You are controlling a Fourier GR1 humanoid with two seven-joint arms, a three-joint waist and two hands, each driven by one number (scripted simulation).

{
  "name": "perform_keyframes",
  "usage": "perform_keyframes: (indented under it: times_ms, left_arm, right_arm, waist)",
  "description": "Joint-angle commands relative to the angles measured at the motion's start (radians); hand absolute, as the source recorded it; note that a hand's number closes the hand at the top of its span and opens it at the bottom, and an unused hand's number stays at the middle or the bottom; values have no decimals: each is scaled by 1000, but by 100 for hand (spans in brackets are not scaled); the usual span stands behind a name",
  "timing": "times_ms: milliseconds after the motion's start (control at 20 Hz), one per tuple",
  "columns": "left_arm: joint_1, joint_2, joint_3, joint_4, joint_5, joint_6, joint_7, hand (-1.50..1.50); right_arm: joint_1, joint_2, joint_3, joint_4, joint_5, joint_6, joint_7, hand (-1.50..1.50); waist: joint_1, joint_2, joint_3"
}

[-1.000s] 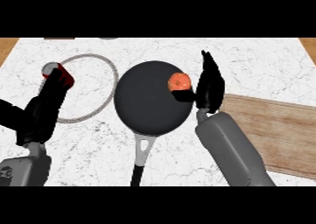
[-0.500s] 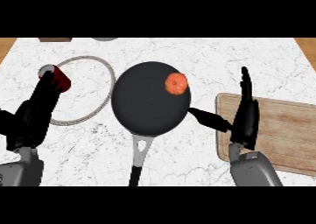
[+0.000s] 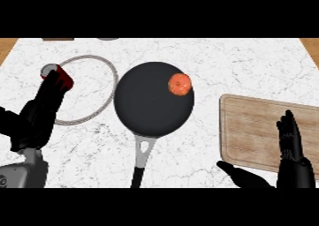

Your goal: Pick the squash from the cutting board and place it in the pan

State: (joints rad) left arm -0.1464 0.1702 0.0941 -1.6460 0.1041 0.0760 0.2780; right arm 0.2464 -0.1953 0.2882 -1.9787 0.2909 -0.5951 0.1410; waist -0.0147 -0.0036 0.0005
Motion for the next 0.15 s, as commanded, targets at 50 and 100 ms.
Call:
perform_keyframes:
  times_ms: [50,100]
  left_arm:
    - [-46,6,33,75,3,-14,-41,0]
    - [-38,8,16,58,9,-34,-5,0]
  right_arm:
    - [153,-16,-28,-25,-66,24,-154,-150]
    - [160,-1,-7,-47,-45,23,-142,-150]
  waist:
    - [7,3,0]
    - [8,3,0]
